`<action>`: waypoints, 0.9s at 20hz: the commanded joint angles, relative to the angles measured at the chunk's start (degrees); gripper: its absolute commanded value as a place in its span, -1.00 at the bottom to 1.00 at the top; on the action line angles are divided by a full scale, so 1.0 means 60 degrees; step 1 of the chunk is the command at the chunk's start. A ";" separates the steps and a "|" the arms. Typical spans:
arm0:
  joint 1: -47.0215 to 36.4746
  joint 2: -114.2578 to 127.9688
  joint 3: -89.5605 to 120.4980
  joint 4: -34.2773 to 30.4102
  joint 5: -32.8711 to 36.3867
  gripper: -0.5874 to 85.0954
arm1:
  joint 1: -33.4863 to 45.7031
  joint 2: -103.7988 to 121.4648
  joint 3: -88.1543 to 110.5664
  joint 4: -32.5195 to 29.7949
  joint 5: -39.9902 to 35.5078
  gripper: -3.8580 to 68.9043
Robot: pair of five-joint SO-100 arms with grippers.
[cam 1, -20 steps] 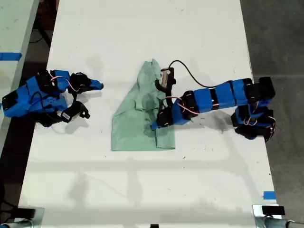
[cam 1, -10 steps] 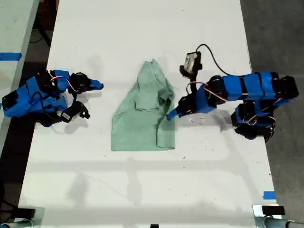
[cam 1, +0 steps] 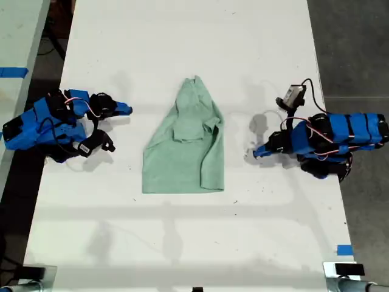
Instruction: Fold t shirt
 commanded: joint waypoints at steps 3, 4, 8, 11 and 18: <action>-0.0088 0.0059 0.0132 0.0000 0.0044 -0.99 | 0.0513 0.2739 0.2637 0.0059 -0.1494 -0.85; -0.0073 0.0044 0.0132 -0.0015 0.0044 -0.99 | 0.0615 0.2007 0.2622 0.0103 -0.1421 -0.85; -0.0059 0.0044 0.0132 -0.0015 0.0044 -0.99 | 0.0703 0.2241 0.2622 0.0073 -0.2095 -0.84; -0.0044 0.0044 0.0132 -0.0015 0.0044 -0.99 | 0.0557 0.2314 0.2622 0.0073 -0.2183 -0.85; -0.0059 0.0044 0.0132 -0.0015 0.0044 -0.99 | 0.0439 0.2695 0.2637 0.0059 -0.2476 -0.75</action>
